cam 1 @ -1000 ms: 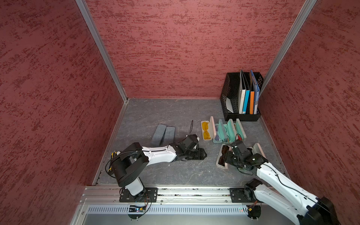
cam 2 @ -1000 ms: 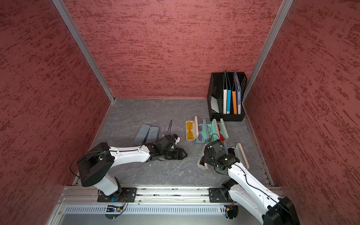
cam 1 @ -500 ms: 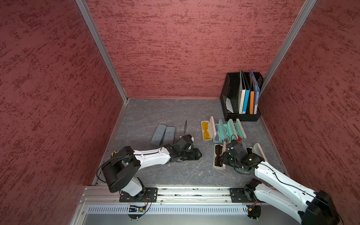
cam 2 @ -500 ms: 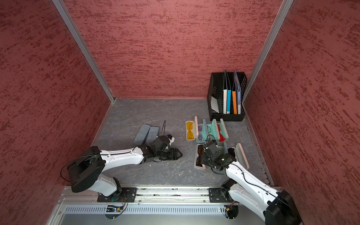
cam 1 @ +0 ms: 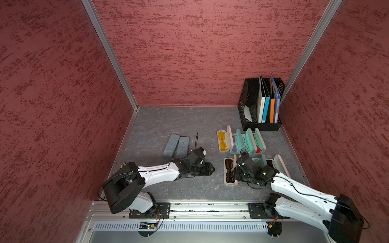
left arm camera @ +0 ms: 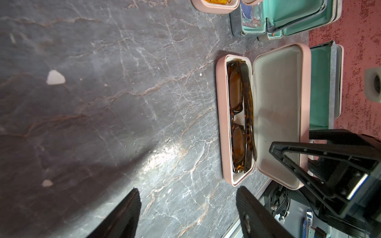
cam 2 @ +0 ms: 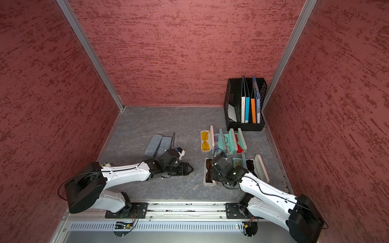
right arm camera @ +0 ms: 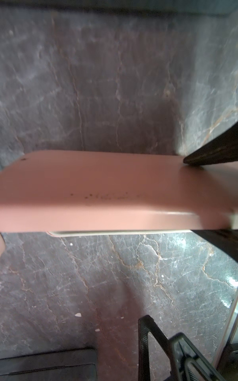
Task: Close the glasses case
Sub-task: Move the glasses case to the center of the board, then adjust the glasses case at the center of the board.
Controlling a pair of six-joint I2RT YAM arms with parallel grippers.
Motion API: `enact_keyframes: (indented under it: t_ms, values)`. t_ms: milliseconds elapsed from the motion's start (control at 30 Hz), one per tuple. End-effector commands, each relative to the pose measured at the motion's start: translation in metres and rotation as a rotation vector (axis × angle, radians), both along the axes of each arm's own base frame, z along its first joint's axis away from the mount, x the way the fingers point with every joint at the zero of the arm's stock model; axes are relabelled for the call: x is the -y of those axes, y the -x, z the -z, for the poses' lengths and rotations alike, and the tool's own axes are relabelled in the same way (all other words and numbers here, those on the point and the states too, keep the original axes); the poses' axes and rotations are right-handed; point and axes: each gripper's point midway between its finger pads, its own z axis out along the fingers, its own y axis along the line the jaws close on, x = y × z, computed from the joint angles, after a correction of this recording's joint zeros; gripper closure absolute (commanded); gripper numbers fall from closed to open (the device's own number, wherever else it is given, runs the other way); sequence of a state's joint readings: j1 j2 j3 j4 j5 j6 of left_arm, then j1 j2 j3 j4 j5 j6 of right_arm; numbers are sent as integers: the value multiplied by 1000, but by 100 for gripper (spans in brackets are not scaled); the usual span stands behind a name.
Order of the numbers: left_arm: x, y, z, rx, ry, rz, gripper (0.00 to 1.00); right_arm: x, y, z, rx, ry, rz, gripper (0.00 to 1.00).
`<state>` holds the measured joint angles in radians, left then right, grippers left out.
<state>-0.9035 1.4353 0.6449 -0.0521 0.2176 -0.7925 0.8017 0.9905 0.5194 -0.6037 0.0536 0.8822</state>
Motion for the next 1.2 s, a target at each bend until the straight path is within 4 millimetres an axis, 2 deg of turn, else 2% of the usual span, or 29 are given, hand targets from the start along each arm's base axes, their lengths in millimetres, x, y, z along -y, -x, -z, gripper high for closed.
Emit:
enact_keyframes:
  t_ms: [0, 133, 233, 400, 533, 800, 1000, 1167]
  values:
    - [-5, -1, -6, 26, 4, -21, 25, -22, -14, -18, 69, -41, 12, 58]
    - [-17, -3, -11, 40, 2, -49, 25, -40, -17, -22, 82, -49, -14, 58]
    - [-35, -12, -8, 34, -24, -99, 25, -51, -20, -22, 83, -47, -34, 58]
    - [-74, -40, -4, 32, -76, -190, 27, -64, -23, -20, 80, -44, -59, 58]
    - [-94, -61, -2, 40, -124, -229, 28, -64, -24, -20, 85, -44, -60, 58]
    - [-99, -88, 10, 43, -183, -239, 29, -64, -23, -19, 86, -40, -66, 58]
    - [-115, -101, 25, 43, -260, -294, 30, -67, -24, -18, 85, -44, -76, 58]
    - [-129, -106, 21, 82, -293, -339, 31, -71, -23, -16, 79, -51, -89, 58]
